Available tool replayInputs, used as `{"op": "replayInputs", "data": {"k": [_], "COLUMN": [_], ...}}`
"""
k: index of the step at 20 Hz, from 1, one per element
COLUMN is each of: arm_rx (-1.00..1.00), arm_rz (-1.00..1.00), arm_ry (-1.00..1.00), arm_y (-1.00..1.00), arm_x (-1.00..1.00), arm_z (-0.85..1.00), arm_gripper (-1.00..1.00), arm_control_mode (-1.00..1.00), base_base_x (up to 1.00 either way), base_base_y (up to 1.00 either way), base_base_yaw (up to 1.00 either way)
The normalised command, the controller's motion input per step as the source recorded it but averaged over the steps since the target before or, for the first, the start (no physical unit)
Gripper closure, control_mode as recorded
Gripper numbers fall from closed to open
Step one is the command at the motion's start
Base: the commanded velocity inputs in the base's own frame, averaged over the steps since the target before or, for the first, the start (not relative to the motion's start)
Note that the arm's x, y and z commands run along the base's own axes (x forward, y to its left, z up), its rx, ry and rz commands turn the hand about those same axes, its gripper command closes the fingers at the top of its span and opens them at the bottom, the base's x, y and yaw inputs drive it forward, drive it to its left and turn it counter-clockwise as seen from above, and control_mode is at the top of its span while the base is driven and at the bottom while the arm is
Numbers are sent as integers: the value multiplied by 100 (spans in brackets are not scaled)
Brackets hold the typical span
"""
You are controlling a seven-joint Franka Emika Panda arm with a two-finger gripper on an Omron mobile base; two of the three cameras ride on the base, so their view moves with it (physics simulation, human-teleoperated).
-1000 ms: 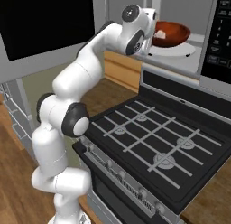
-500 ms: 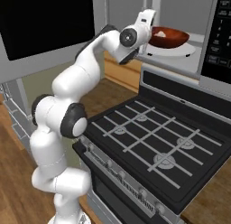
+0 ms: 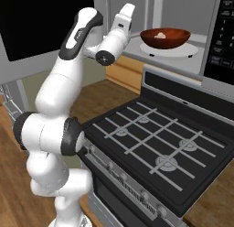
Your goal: Pick the garlic from the sink and place it in the bowl. Then pick the bowl and place it in the microwave. Then close the microwave door and press the start button.
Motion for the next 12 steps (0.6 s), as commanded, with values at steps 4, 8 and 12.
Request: {"op": "replayInputs", "data": {"k": [4, 8, 12], "arm_rx": [-5, -4, -1], "arm_rz": [6, 7, 4], "arm_ry": [10, 17, 0], "arm_y": [28, 16, 0], "arm_x": [-100, -100, -100], "arm_z": [36, 22, 69], "arm_gripper": [-100, -100, -100], "arm_control_mode": [-100, -100, -100], "base_base_x": [0, 0, 0], "base_base_y": [0, 0, 0], "base_base_yaw": [0, 0, 0]}}
